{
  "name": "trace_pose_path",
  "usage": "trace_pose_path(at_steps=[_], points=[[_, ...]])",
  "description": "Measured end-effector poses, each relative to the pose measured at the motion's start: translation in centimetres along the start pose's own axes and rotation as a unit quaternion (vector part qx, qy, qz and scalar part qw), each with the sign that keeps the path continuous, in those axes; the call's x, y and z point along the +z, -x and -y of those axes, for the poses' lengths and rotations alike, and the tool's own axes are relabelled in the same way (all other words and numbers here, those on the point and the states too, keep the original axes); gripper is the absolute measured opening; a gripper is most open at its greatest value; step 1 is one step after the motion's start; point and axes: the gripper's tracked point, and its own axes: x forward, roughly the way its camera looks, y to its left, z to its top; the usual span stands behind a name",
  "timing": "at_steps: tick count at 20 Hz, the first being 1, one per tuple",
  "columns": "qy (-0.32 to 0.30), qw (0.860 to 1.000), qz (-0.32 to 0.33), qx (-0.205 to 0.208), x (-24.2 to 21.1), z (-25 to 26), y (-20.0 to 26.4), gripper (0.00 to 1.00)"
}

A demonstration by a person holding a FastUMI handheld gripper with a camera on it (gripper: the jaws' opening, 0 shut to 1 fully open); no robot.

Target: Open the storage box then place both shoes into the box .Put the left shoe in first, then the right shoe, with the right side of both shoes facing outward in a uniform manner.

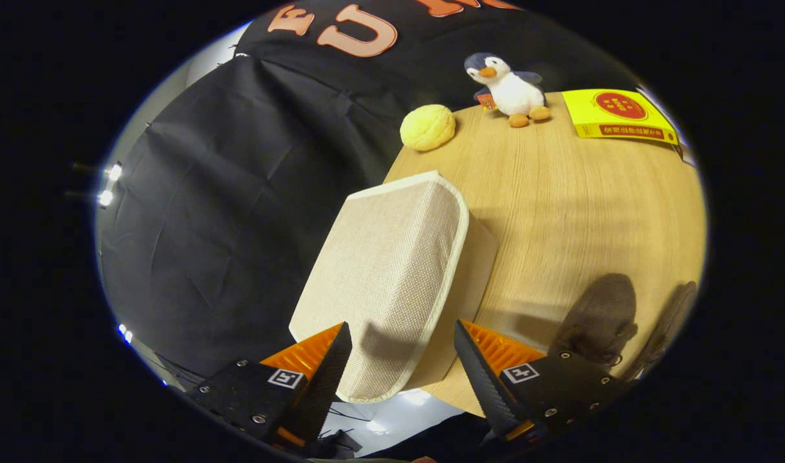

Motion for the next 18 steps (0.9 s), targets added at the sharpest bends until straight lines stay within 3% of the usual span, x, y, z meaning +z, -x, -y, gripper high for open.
trace_pose_path(at_steps=[5, 9, 15, 18], points=[[-0.031, 0.999, -0.008, 0.033, -0.6, -1.0, -1.4, 0.96], [-0.037, 0.998, 0.004, 0.052, 0.5, -1.8, 0.2, 0.91], [-0.026, 0.992, 0.051, 0.114, 3.4, -7.0, 5.0, 0.68], [0.000, 0.988, 0.082, 0.130, 5.3, -10.5, 6.4, 0.45]])
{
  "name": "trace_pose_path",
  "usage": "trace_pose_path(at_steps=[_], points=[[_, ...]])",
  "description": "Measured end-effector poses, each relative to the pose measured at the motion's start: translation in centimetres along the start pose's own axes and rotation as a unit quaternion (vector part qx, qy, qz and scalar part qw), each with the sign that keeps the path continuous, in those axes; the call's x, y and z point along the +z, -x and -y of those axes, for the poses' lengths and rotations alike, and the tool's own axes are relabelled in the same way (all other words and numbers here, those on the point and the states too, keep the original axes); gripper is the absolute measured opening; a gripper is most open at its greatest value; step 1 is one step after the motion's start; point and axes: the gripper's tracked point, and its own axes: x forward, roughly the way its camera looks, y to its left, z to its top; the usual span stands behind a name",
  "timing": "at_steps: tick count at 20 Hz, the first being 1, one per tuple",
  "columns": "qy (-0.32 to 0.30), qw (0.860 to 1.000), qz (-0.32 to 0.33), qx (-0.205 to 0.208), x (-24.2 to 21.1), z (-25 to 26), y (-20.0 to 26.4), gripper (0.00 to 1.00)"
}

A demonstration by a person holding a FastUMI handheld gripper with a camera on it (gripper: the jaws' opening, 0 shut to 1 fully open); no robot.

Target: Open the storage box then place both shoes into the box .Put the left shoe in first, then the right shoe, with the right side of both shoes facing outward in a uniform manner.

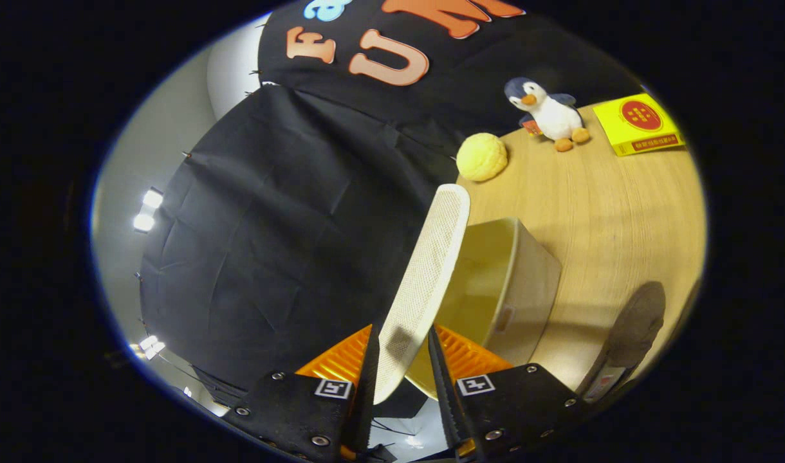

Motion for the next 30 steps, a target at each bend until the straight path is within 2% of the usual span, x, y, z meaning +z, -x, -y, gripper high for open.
trace_pose_path(at_steps=[2, 5, 6, 10, 17, 23, 27, 29, 30], points=[[0.023, 1.000, 0.005, 0.011, 0.4, -2.5, -0.4, 0.36], [0.043, 0.999, 0.001, 0.014, 0.4, -5.6, -1.9, 0.29], [0.044, 0.999, 0.001, 0.020, 0.5, -6.7, -2.7, 0.24], [0.056, 0.998, -0.002, 0.027, 0.9, -10.2, -6.0, 0.18], [0.071, 0.997, -0.013, 0.009, -0.1, -15.4, -13.7, 0.17], [0.106, 0.993, -0.045, -0.039, -3.1, -17.6, -21.3, 0.18], [0.098, 0.990, -0.076, -0.068, -5.6, -17.8, -24.7, 0.18], [0.091, 0.991, -0.070, -0.073, -5.3, -17.1, -25.2, 0.22], [0.096, 0.990, -0.064, -0.076, -4.8, -16.5, -25.0, 0.31]])
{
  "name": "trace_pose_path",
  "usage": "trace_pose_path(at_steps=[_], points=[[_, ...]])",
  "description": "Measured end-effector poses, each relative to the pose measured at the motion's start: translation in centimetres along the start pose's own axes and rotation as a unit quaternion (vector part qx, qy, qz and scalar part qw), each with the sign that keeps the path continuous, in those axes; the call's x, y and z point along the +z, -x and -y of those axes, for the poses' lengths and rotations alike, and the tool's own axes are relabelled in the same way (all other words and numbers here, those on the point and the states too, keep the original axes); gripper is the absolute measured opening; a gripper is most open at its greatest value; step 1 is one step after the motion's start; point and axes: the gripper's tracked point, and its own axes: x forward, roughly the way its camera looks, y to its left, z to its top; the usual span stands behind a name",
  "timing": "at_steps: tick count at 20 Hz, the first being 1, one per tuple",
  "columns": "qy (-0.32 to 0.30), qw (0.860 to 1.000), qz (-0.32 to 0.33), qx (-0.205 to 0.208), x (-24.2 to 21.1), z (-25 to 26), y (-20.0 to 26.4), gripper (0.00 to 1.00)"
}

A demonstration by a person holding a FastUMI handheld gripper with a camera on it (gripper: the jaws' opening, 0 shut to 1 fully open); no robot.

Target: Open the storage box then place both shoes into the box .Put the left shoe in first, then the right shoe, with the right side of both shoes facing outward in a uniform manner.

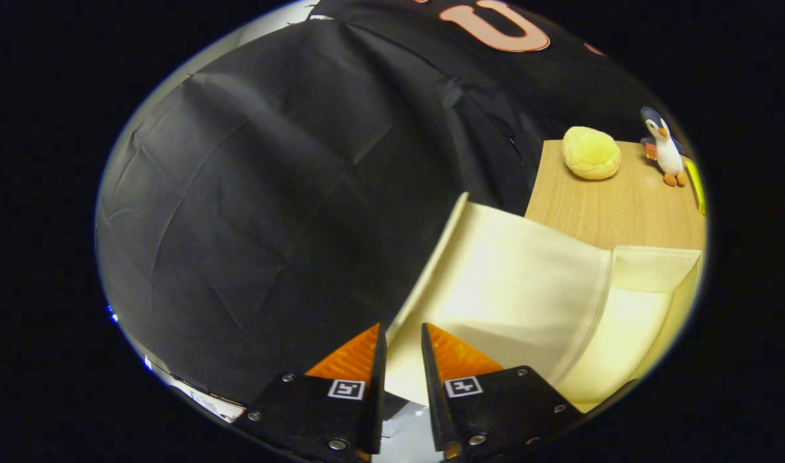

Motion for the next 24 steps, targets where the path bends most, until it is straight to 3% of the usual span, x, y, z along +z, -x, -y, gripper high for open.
trace_pose_path(at_steps=[5, 9, 14, 18, 22, 24], points=[[0.042, 0.997, 0.036, -0.050, 1.1, 5.3, 4.7, 0.58], [0.096, 0.982, 0.080, -0.139, 1.6, 13.2, 10.8, 0.74], [0.124, 0.956, 0.115, -0.239, -0.1, 23.0, 19.8, 0.78], [0.072, 0.942, 0.115, -0.306, -5.2, 31.1, 24.7, 0.78], [0.028, 0.917, 0.085, -0.389, -11.2, 39.1, 29.2, 0.78], [0.013, 0.912, 0.061, -0.406, -14.5, 41.1, 30.5, 0.77]])
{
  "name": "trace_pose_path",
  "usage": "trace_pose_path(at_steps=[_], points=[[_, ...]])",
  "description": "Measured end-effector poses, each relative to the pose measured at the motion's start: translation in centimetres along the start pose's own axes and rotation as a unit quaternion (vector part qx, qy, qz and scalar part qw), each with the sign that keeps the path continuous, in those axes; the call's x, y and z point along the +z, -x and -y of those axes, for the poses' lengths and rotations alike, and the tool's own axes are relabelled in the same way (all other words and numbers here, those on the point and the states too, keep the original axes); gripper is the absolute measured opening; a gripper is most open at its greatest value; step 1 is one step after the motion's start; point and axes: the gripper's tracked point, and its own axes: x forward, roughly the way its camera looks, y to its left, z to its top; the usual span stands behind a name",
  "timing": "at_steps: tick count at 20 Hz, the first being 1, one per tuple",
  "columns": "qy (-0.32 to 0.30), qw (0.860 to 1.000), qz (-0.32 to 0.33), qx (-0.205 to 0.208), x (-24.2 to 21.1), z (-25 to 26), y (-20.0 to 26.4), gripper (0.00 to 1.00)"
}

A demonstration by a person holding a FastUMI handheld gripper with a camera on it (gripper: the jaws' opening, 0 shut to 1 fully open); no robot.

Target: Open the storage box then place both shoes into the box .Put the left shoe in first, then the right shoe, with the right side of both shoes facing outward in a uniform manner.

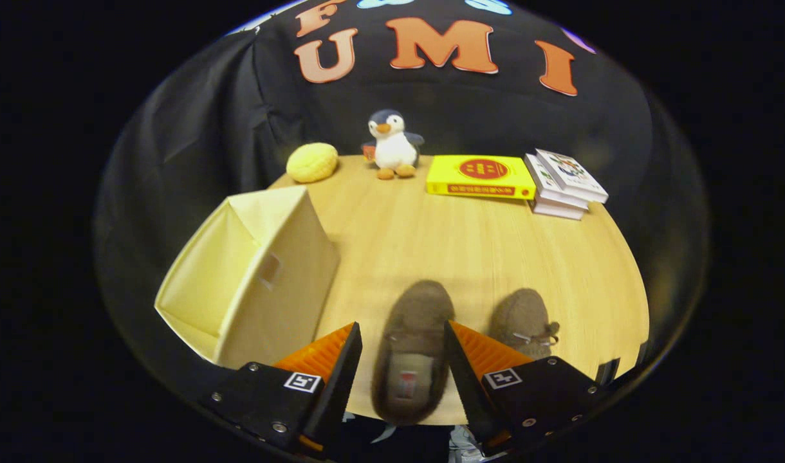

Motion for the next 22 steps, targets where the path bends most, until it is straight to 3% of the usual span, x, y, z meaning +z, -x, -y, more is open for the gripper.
trace_pose_path(at_steps=[6, 14, 22], points=[[-0.016, 0.999, -0.027, -0.010, -5.1, 2.5, -3.1, 0.69], [-0.001, 1.000, -0.024, -0.017, -4.4, 3.6, -8.9, 0.38], [-0.063, 0.997, -0.048, -0.022, -4.5, 2.5, -9.1, 0.05]])
